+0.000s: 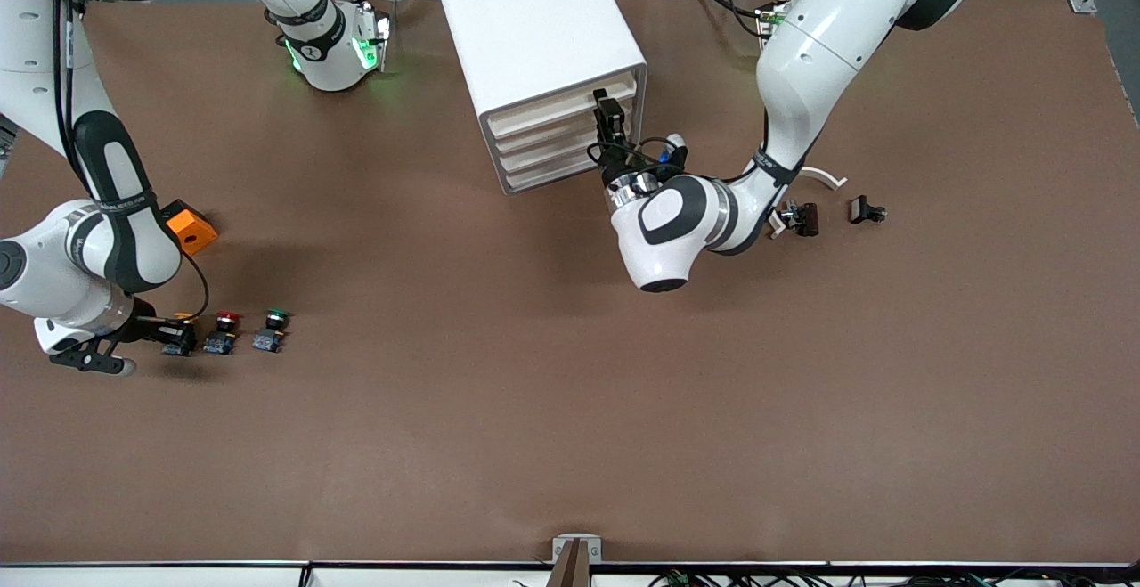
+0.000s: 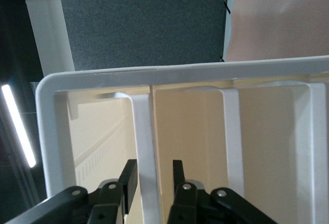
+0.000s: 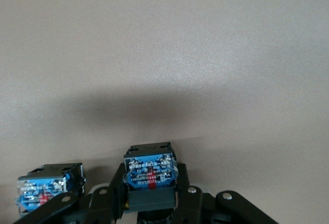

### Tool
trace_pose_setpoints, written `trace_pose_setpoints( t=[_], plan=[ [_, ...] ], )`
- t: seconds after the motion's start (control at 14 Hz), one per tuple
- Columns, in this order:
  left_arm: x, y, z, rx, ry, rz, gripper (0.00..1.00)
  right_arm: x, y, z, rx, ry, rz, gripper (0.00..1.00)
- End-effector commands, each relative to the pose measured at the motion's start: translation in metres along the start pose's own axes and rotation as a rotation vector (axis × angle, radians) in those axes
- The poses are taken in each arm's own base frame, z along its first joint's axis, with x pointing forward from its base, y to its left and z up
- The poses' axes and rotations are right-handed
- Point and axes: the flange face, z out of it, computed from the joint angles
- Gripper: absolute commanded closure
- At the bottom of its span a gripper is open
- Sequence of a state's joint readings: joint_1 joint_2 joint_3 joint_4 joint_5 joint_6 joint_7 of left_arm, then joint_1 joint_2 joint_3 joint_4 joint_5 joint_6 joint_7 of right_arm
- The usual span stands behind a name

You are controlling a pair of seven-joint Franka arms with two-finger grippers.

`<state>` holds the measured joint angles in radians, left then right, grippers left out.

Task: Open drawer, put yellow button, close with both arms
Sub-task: 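Carry the yellow button with the right gripper over the open drawer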

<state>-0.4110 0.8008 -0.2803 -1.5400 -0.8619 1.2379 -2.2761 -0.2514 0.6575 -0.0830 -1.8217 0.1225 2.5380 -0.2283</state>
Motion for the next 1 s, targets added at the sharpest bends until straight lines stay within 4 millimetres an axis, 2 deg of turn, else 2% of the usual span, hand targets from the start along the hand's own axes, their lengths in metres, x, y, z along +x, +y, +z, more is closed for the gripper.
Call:
trace_pose_setpoints(
  t=[0.0,0.29,0.36,0.57,0.71,0.79,0.93],
  plan=[
    [0.001,-0.002,0.002,0.009,-0.020,-0.017,0.91,0.011,-0.005,-0.016,0.023,-0.020,0.017,1.00],
    [0.002,-0.002,-0.001,0.009,-0.026,-0.016,0.93,0.028,-0.022,-0.051,0.048,-0.087,-0.003,1.00],
    [0.004,-0.003,-0.005,0.007,-0.032,-0.014,0.94,0.029,-0.024,-0.068,0.052,-0.093,0.023,1.00],
    [0.012,-0.002,-0.019,0.004,-0.058,-0.014,0.94,0.024,-0.059,-0.108,0.061,-0.157,0.127,1.00],
    [0.021,-0.002,-0.035,0.002,-0.088,-0.014,0.94,0.018,-0.095,-0.136,0.057,-0.190,0.203,1.00],
    [0.025,-0.001,-0.042,0.002,-0.103,-0.014,0.94,0.017,-0.113,-0.148,0.055,-0.193,0.217,1.00],
    [0.037,0.000,-0.060,0.000,-0.140,-0.016,0.93,0.012,-0.134,-0.164,0.050,-0.205,0.271,1.00]
  ],
)
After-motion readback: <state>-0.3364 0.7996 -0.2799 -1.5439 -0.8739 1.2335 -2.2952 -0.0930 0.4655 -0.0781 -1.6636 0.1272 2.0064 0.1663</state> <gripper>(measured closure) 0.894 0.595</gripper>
